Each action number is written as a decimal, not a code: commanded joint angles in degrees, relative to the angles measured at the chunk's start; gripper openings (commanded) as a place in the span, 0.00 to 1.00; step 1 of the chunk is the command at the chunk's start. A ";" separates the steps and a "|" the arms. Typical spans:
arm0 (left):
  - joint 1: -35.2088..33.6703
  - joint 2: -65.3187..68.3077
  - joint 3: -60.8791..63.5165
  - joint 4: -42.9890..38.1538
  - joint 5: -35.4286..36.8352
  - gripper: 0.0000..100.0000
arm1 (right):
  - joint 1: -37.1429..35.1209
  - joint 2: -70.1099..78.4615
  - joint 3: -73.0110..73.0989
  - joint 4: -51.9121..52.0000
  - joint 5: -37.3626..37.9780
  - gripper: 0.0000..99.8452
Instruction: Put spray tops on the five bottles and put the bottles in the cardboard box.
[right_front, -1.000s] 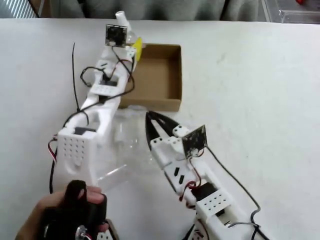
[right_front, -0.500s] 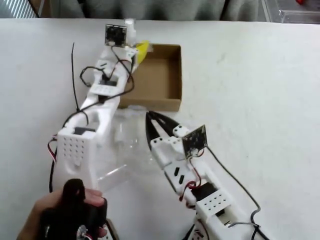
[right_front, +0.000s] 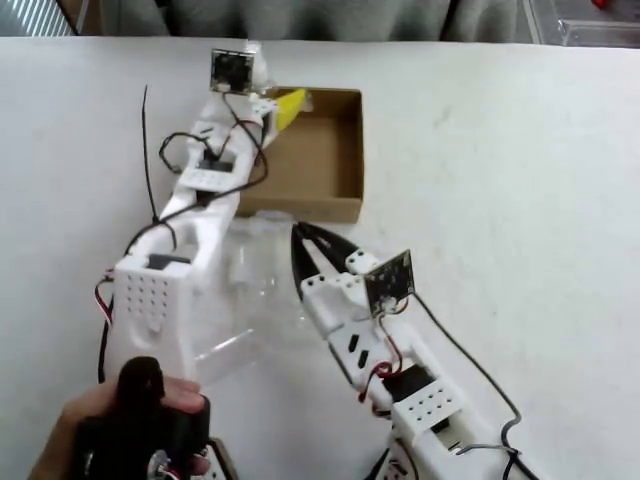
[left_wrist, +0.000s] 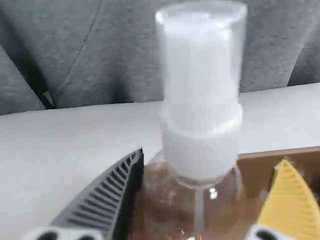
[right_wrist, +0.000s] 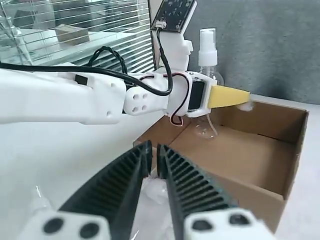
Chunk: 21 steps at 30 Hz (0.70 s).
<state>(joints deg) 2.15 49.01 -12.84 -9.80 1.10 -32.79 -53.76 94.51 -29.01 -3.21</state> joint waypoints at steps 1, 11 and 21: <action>-0.31 -1.63 -3.78 0.26 0.09 0.38 | 0.04 -0.75 -1.76 0.31 0.70 0.02; -0.31 -1.63 -3.78 0.26 0.09 0.38 | 0.04 -0.75 -1.76 0.31 0.70 0.02; -1.54 -5.23 -3.69 6.68 1.58 0.38 | 0.04 -0.75 -1.76 0.31 0.70 0.02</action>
<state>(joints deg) 1.45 48.84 -12.84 -4.88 1.10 -32.79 -53.76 94.51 -29.01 -3.21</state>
